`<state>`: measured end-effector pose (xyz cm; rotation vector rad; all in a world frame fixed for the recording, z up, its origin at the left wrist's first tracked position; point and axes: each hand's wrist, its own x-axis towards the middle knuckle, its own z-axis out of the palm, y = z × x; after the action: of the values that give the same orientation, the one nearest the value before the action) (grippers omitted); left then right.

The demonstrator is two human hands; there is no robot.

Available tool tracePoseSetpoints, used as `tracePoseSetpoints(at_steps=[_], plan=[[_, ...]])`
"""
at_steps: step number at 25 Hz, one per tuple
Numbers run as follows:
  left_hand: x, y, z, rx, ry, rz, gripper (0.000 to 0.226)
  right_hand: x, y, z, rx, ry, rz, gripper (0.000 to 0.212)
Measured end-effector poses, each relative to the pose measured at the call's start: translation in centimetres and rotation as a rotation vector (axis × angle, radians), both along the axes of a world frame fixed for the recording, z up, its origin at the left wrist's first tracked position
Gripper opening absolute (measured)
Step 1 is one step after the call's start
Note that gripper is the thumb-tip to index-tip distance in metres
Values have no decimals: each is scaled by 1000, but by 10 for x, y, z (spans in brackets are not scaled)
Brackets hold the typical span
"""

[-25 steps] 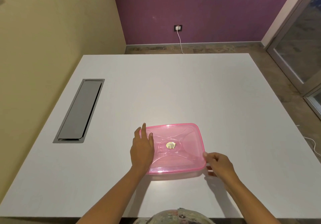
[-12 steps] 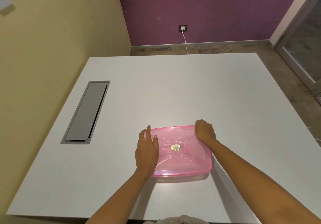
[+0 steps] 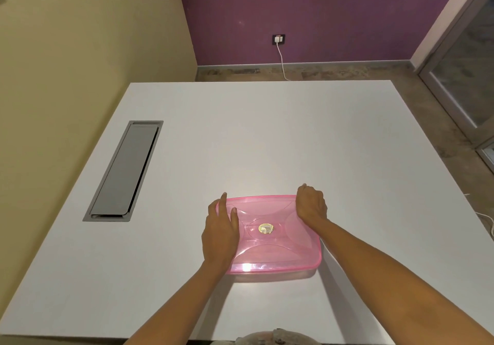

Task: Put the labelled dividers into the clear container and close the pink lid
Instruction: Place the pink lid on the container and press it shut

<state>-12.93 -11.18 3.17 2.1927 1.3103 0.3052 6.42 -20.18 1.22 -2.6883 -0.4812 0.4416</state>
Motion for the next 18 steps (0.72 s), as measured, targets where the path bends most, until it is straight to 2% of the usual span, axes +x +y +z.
tracePoseSetpoints(at_steps=[6,10,13,15,18], plan=[[16,19,2,61,12,14,28,1,-2,0,25,17,-7,30],[37,54,2,-175,185,121,39,-1,-3,1,23,-16,7,28],[43,62,-2,-331,110,260,48,-1,-4,1,12,-30,14,26],[43,60,-2,-292,99,269,47,-1,-3,2,2,-30,17,26],[42,57,-1,-105,180,177,37,-1,-3,6,-6,-12,-6,28]])
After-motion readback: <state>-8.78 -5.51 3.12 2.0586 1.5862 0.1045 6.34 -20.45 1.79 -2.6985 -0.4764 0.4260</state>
